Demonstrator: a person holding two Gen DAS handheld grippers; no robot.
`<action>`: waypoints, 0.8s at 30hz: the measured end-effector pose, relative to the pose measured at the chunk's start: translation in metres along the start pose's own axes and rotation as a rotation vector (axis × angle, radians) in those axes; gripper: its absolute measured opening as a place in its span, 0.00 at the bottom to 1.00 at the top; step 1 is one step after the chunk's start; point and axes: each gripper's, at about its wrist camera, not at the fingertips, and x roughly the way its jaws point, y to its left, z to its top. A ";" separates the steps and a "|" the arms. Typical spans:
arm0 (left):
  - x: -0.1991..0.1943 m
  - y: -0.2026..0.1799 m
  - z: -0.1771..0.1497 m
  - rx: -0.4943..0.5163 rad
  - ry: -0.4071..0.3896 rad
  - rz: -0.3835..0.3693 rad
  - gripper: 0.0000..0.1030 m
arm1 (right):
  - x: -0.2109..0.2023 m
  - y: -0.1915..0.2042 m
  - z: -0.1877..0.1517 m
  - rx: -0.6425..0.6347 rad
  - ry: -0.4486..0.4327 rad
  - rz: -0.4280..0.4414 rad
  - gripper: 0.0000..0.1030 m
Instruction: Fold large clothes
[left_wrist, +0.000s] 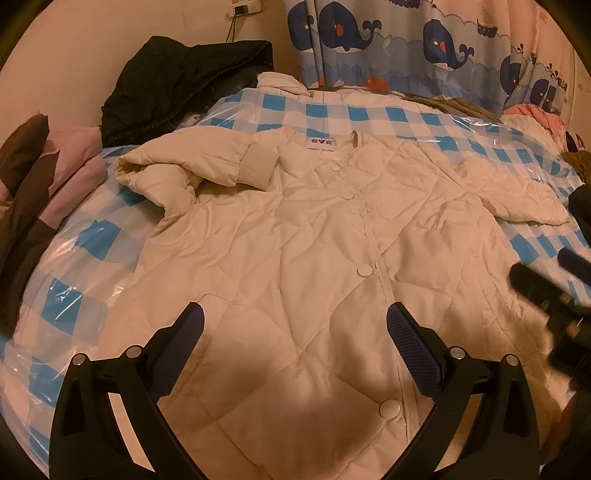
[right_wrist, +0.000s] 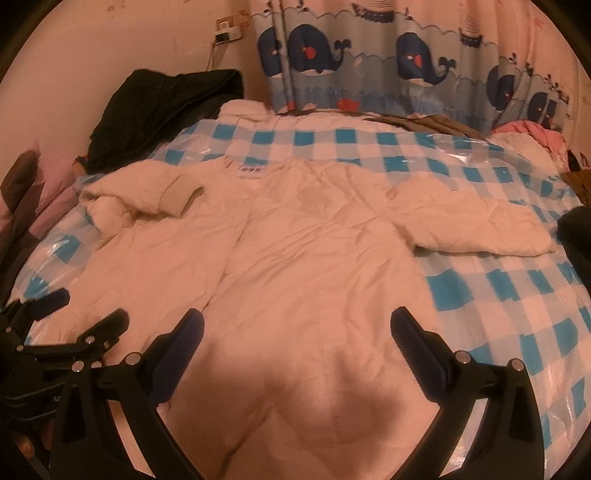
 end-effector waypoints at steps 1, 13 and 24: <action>0.000 -0.001 0.000 0.005 -0.001 0.002 0.93 | -0.001 -0.006 0.002 0.014 -0.003 0.000 0.95; 0.011 -0.002 0.001 0.020 0.015 0.011 0.93 | 0.013 -0.294 0.038 0.378 0.058 -0.089 0.95; 0.043 -0.013 -0.013 0.042 0.078 0.030 0.93 | 0.108 -0.522 0.030 1.027 0.036 0.125 0.95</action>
